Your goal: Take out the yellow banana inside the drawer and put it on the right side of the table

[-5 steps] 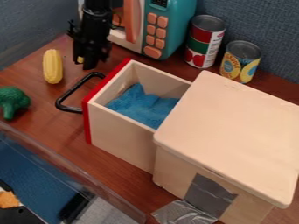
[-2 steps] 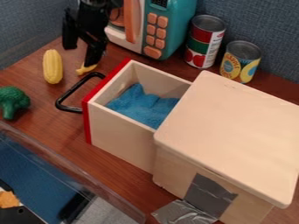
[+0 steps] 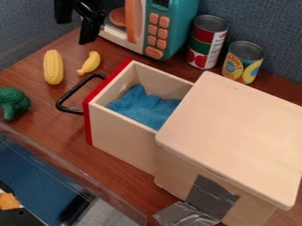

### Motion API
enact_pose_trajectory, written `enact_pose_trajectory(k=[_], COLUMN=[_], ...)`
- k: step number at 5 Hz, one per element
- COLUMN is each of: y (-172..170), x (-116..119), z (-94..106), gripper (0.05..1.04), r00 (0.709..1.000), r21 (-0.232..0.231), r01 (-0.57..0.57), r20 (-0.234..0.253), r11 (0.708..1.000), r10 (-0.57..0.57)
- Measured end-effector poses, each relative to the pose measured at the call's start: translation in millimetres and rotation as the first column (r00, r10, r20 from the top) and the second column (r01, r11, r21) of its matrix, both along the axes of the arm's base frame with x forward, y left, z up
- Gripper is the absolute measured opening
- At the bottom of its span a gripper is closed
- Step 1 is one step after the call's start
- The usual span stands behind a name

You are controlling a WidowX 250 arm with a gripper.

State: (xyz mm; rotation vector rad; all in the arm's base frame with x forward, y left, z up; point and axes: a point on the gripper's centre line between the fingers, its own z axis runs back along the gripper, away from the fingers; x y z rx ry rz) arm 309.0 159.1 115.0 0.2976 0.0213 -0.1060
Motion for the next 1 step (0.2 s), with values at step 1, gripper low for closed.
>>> enact_pose_trajectory(k=[1], y=[6.8], x=[-14.4], z=[8.8], gripper=[1.001], r00=[0.999], r21=[-0.057], r01=[-0.034], r20=[0.004], r11=[0.998], r10=[0.035])
